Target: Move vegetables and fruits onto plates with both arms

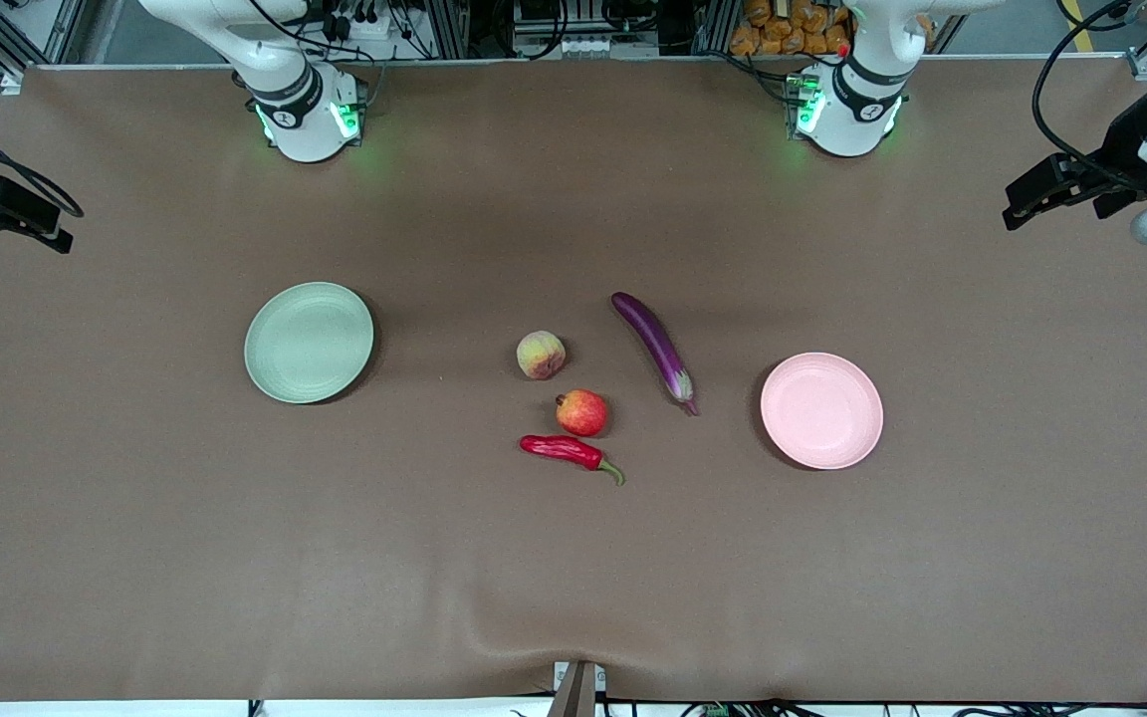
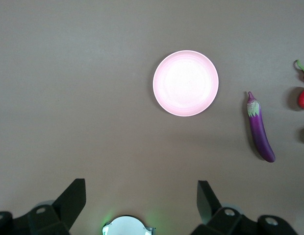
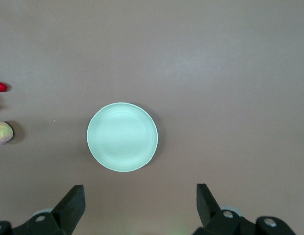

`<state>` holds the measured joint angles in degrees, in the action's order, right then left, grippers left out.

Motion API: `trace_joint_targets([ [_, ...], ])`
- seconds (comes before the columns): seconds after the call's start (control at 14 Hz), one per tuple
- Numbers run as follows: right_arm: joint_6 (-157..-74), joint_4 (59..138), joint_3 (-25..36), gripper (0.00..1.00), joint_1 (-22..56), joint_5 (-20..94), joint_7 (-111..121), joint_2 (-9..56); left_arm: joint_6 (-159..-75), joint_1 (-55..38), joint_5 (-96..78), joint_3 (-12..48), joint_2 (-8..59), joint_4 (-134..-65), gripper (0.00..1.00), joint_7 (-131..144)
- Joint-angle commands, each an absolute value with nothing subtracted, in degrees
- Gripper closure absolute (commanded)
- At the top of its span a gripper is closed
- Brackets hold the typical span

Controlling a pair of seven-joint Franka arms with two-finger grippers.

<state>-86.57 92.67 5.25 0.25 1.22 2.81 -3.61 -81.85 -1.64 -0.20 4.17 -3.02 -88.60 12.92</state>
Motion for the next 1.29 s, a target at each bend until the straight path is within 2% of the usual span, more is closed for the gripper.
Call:
trace_joint_targets([
  [0.0,-85.7,92.5,4.5,0.0,-1.0,0.5,3.5,-3.4,-81.2,-1.5,0.2,4.2,-2.8,-87.5,0.0,12.3],
  [1.21,-85.0,92.5,4.0,0.0,1.8,1.4,2.8,-2.5,-80.2,-1.2,0.9,4.1,-1.7,-89.8,0.0,12.1],
])
